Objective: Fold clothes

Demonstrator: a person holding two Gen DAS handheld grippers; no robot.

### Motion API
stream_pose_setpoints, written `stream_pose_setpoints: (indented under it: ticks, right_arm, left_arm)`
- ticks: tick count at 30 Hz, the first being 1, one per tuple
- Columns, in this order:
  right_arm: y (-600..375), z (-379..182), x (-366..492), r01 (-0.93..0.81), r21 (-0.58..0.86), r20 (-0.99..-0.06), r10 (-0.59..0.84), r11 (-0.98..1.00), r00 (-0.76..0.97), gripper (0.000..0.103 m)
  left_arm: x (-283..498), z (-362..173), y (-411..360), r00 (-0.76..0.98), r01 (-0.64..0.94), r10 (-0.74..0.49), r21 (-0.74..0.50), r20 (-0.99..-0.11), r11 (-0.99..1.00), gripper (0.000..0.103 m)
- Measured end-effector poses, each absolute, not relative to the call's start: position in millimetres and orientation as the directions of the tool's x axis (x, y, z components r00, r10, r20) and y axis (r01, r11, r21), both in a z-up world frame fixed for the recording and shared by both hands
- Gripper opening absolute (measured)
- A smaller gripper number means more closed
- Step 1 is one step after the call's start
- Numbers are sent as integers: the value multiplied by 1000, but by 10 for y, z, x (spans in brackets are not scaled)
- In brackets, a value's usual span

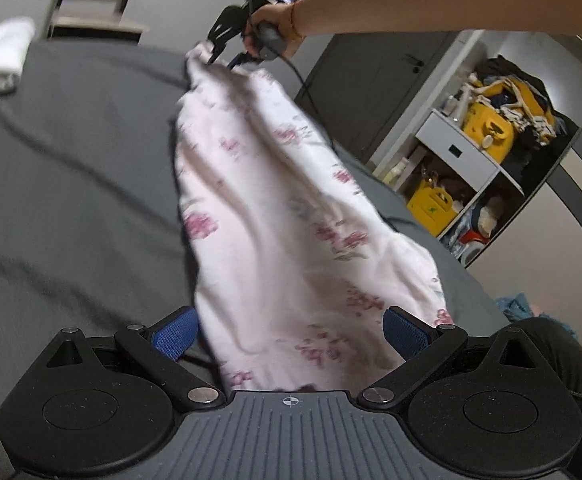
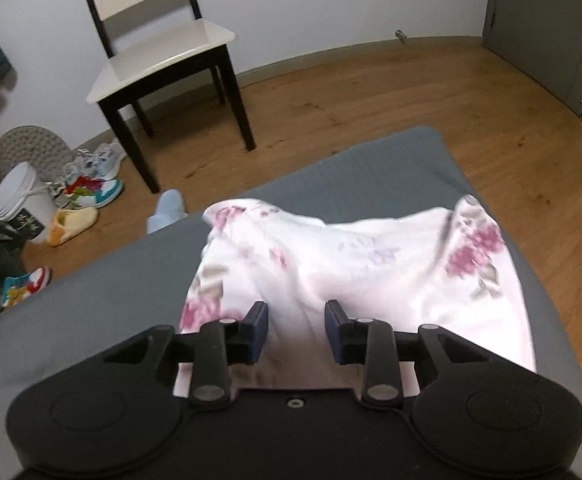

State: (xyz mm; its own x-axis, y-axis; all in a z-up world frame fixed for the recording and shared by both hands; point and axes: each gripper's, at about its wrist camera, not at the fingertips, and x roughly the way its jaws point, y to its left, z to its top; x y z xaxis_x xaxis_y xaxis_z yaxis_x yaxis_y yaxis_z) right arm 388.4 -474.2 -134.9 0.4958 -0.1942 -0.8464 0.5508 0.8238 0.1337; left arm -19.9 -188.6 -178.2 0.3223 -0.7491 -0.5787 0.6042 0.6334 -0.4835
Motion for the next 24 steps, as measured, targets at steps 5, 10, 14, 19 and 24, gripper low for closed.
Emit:
stream_pose_setpoints:
  ticks: [5,10,14,19,24]
  right_arm:
    - [-4795,-1373,4092,580,146,-795,-254,801,551,36]
    - [-4821,-1182,3969,549,172,-678,-305,818,668,37]
    - [-4952,-794,3630,482,196,-636,-263,854,726,45]
    - [-4965,-302,2803,335,128,-683,-162,933,713,58]
    - [-4916,157,1410,276,123,-696,-116,953,708,59]
  left_arm:
    - [-252,-1808,-1976,311,652,-746,-439,-589,618,100]
    - [-390,-1789,-2135,331,725,-707,-312,-624,615,100]
    - [-380,-1755,-2113,327,729,-706,-308,-628,611,100]
    - [-353,-1729,-2041,331,704,-699,-327,-634,630,100]
    - [-299,-1714,-1947,335,648,-701,-386,-630,657,100]
